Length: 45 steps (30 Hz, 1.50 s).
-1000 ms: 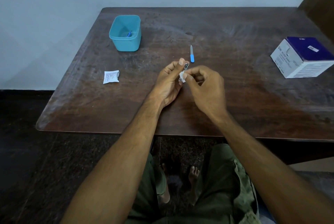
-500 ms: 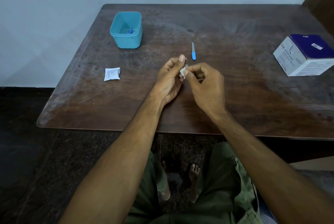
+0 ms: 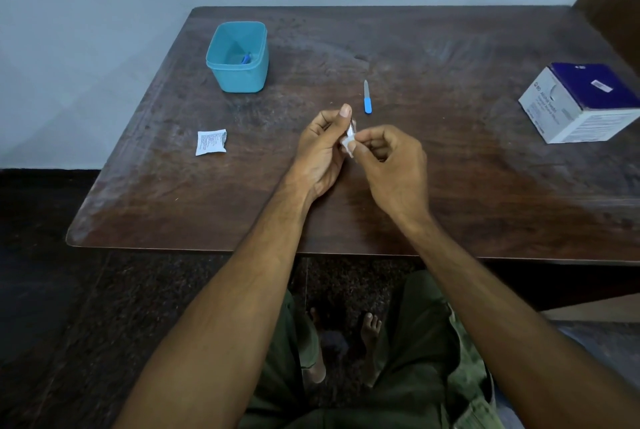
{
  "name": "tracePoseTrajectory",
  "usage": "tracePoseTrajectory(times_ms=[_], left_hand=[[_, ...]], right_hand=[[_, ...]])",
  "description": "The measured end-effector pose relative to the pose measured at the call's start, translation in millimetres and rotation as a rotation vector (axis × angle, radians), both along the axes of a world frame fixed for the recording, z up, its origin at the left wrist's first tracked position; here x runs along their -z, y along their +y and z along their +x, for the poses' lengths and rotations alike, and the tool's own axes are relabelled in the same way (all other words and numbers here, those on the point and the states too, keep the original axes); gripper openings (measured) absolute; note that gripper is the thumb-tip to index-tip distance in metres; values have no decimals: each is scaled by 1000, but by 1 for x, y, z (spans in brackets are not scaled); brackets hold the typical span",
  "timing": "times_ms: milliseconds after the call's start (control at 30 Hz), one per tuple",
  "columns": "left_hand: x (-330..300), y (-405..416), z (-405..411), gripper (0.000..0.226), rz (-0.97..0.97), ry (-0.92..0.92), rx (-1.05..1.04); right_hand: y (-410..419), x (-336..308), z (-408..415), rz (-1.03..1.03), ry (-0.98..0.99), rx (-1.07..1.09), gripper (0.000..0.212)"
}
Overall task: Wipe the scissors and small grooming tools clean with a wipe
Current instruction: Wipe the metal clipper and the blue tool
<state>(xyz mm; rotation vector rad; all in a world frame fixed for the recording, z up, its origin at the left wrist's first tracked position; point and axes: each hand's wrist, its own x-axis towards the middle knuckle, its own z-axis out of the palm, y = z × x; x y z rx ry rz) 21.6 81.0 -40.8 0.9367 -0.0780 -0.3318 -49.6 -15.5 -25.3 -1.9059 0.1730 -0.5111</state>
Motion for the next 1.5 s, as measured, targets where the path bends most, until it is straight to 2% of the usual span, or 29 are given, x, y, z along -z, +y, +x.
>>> tracePoseTrajectory(times_ms=[100, 333, 400, 467, 533, 633, 767, 867, 1133, 1333, 1500], left_hand=[[-1, 1, -2, 20, 9, 6, -1], [-1, 2, -3, 19, 48, -27, 60], [1, 3, -3, 21, 62, -51, 74], [1, 4, -4, 21, 59, -60, 74], [1, 3, -4, 20, 42, -50, 61], [1, 3, -3, 15, 31, -15, 40], [0, 2, -3, 14, 25, 17, 50], [-2, 3, -4, 17, 22, 19, 63], [-4, 4, -5, 23, 30, -3, 88], [-4, 3, -3, 14, 24, -5, 72], [-5, 4, -5, 22, 45, 2, 75]], right_hand=[[1, -3, 2, 108, 70, -7, 5], [-14, -9, 1, 831, 254, -130, 6], [-18, -8, 2, 948, 298, -163, 6], [-21, -8, 1, 982, 331, -198, 7], [-22, -7, 0, 925, 347, -213, 8], [-25, -8, -1, 716, 301, -140, 4], [-29, -13, -1, 377, 153, -61, 2], [-26, -18, 2, 204, 41, -51, 8], [-19, -27, 16, 38, -10, -63, 4], [-24, -27, 7, -69, 49, -165, 3], [-20, -35, 17, -63, 16, -80, 7]])
